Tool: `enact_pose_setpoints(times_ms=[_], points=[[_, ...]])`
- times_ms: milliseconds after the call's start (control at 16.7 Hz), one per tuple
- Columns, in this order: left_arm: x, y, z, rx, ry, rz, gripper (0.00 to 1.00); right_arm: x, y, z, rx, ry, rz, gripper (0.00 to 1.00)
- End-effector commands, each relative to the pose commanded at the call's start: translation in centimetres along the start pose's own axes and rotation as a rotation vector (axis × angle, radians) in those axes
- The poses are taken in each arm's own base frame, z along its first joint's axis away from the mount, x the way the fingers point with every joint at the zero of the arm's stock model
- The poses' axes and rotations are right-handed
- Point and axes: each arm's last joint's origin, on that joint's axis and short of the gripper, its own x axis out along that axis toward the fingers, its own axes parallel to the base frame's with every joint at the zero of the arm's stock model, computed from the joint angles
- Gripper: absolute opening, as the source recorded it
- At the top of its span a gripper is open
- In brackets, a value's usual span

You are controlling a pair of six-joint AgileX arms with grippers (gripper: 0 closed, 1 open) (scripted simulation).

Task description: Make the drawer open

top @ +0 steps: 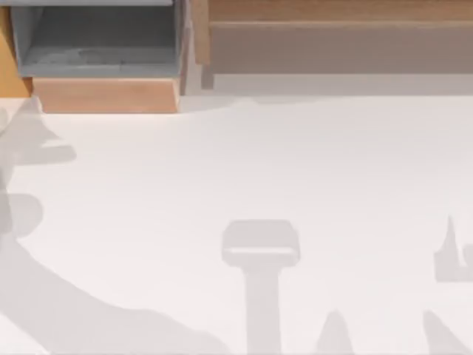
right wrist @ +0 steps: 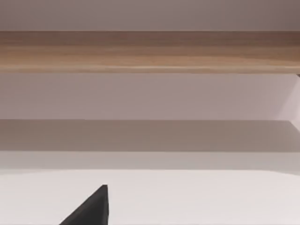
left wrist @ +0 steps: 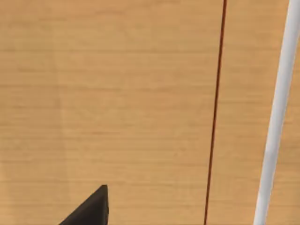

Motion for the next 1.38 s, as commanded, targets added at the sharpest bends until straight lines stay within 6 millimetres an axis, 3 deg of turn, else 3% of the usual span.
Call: enact_pose_setpoints(times_ms=[360,720,960,1380], points=[[0.1,-0.1,0.2,0.001,-0.005,-0.003,1.0,0.0,0.0,0.0,0.0,0.0,0.0,1.0],[2.4,-0.1,0.0,0.003,-0.003,0.0,1.0,0.0,0.0,0.0,0.0,0.0,0.0,1.0],[2.5,-0.1,0.0,0.003,-0.003,0.0,1.0,0.0,0.0,0.0,0.0,0.0,0.0,1.0],[2.5,-0.1,0.0,0.003,-0.003,0.0,0.47,0.0,0.0,0.0,0.0,0.0,0.0,1.0]])
